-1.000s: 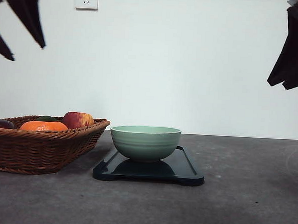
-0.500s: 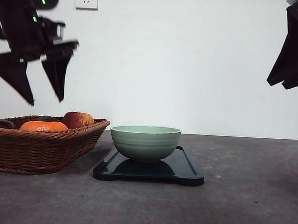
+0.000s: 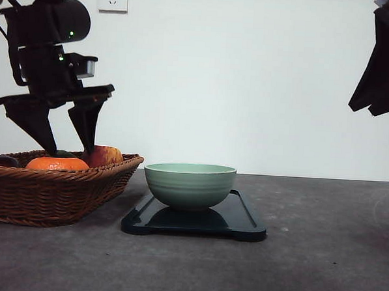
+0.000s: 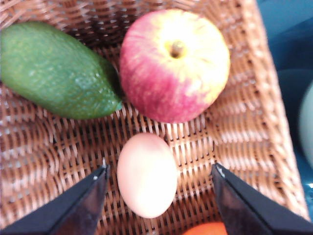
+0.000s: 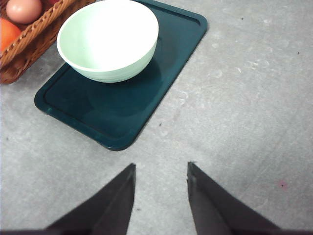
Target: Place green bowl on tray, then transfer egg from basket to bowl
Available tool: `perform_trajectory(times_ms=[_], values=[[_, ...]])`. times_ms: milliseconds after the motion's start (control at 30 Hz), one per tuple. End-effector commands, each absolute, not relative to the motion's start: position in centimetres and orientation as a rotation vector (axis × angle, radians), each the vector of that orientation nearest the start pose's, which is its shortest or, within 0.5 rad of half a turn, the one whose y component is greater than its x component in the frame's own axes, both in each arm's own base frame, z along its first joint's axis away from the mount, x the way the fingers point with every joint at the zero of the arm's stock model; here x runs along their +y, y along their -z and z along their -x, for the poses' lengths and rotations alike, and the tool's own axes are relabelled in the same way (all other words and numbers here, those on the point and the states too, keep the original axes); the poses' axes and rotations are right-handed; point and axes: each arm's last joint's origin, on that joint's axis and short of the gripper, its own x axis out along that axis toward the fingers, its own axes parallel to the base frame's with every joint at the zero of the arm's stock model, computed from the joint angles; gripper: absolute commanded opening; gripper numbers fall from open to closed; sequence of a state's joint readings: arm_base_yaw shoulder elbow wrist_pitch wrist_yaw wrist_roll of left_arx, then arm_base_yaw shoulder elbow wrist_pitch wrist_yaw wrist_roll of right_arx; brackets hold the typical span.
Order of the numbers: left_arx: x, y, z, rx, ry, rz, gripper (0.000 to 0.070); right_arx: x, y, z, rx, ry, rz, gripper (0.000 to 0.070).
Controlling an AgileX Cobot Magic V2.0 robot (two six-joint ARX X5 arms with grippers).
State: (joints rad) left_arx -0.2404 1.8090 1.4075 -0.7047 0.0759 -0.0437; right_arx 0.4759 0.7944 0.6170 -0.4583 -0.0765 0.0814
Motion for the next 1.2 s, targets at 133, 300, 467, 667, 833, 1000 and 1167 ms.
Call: perform_trajectory(times_ms=[133,300,467,667,833,1000,1167], values=[[-9.5,-21.7,-37.5,1.139,0.257,-0.065,0.0429,7.9,-25.0,-14.7,0.644,-0.51,0.058,0.0206],[-9.6,-20.9,-37.9,1.154,0.255,-0.066,0.0429,7.9,-25.0,-14.7,0.644,-0.51,0.058,0.0206],[-9.6,-20.6,-38.2,1.141,0.245,-0.068,0.0429,7.9,-25.0,-14.7,0.646,-0.509,0.054,0.0206],[-9.6,-20.3,-38.2,1.155,0.243,-0.069,0.0429,7.9,-25.0,-14.7,0.645,-0.508,0.054,0.0206],[-9.7,-19.9,-38.3,1.168,0.24,-0.068,0.0429,7.9,-25.0,-14.7,0.645,-0.508,0.054,0.0206],[-9.7,-19.7,-38.3,1.173,0.24,-0.068,0.0426,7.9,-25.0,-14.7,0.647,-0.507,0.05,0.0206],[-9.6,-19.7,-38.2,1.184,0.238,-0.069,0.0304,7.9,-25.0,-14.7,0.649,-0.504,0.041,0.0206]])
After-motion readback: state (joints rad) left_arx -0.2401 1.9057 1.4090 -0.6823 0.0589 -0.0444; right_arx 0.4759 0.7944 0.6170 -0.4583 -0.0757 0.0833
